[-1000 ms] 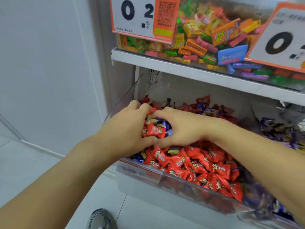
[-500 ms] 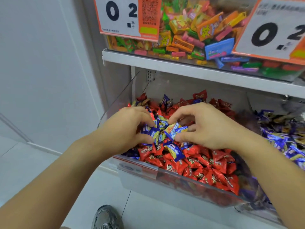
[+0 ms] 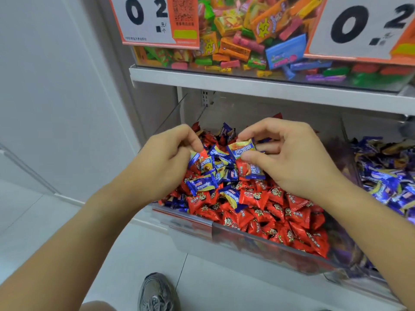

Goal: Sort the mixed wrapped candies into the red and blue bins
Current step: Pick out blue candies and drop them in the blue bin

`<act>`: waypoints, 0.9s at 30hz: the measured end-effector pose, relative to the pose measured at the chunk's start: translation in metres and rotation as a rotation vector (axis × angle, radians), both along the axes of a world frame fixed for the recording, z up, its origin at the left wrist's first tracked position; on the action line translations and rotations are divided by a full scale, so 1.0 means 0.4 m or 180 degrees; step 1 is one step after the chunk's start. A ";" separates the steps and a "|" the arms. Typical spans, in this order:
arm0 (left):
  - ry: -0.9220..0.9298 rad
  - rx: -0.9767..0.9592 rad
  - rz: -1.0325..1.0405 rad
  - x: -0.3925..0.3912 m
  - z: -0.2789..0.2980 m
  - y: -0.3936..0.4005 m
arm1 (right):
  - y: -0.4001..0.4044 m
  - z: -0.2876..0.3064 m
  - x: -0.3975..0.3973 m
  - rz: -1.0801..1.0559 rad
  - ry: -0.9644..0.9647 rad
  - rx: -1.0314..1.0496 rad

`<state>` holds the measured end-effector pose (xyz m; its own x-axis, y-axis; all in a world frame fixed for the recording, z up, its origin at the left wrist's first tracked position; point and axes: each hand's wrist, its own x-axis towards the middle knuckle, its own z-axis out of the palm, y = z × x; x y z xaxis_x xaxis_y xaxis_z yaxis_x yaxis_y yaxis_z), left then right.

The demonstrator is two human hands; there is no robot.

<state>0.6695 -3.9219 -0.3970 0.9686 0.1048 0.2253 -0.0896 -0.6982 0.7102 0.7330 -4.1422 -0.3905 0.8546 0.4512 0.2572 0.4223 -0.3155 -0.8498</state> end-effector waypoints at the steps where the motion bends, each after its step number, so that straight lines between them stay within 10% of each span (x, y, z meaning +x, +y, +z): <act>1: 0.0130 0.0194 -0.0106 -0.002 -0.002 -0.006 | 0.002 -0.001 -0.001 -0.0057 -0.0038 0.0010; 7: 0.0717 0.1758 -0.0551 -0.001 -0.021 -0.001 | 0.000 -0.003 0.002 -0.0336 -0.0074 0.0128; 17: 0.0325 0.0553 0.0215 0.002 -0.003 0.002 | 0.056 0.012 -0.029 -0.0483 0.2296 0.1213; 27: 0.0442 0.1300 -0.0143 0.046 -0.037 -0.029 | 0.057 -0.005 -0.021 -0.0072 -0.0492 -0.1622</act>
<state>0.6881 -3.9337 -0.4117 0.9942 -0.0090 0.1067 -0.0496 -0.9220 0.3840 0.7245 -4.1193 -0.3927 0.8351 0.5337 0.1337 0.5187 -0.6826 -0.5149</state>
